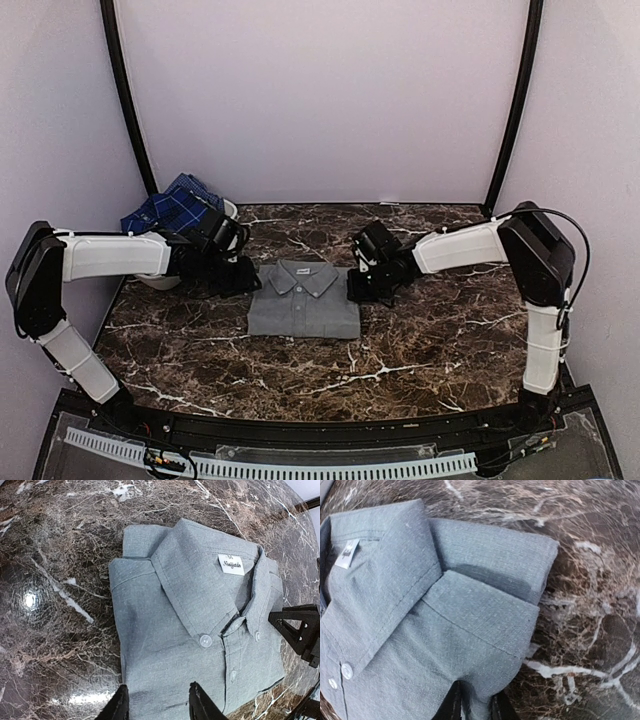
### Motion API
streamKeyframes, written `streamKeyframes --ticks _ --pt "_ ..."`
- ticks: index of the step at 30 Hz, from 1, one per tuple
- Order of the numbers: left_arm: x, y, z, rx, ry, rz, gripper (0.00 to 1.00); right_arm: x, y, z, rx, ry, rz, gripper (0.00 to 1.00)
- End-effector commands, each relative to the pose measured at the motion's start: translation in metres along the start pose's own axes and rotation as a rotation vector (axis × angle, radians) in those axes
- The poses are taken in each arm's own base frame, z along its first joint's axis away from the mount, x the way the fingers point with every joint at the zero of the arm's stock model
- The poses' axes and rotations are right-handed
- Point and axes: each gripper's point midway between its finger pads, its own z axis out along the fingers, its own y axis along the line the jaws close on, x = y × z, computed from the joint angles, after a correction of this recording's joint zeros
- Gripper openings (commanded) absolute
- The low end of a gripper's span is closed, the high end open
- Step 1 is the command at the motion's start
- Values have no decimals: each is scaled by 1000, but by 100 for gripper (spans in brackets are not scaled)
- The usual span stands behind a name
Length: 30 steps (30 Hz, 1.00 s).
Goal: Fold and stack the long sleeve shirts
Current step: Move the square-folded shirt to the corner of the board.
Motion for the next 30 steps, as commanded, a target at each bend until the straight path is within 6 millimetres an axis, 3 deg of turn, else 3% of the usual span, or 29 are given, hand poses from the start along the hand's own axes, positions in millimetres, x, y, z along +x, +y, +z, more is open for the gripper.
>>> streamKeyframes --ticks 1,4,11,16,19,30 --pt "-13 -7 -18 17 -40 22 40 -8 -6 3 79 -4 -47 9" --pt "-15 -9 -21 21 -43 28 39 -29 -21 -4 135 -35 -72 0" --pt "-15 -12 -25 39 -41 37 39 -93 -86 -26 284 -89 -123 0" --pt "-13 -13 -24 43 -31 44 39 -136 -145 -37 423 -103 -186 0" --pt "-13 -13 -23 34 -24 56 39 -160 -190 -51 504 -114 -185 0" --pt "-24 -23 -8 14 20 78 38 -222 -305 -96 701 -153 -183 0"
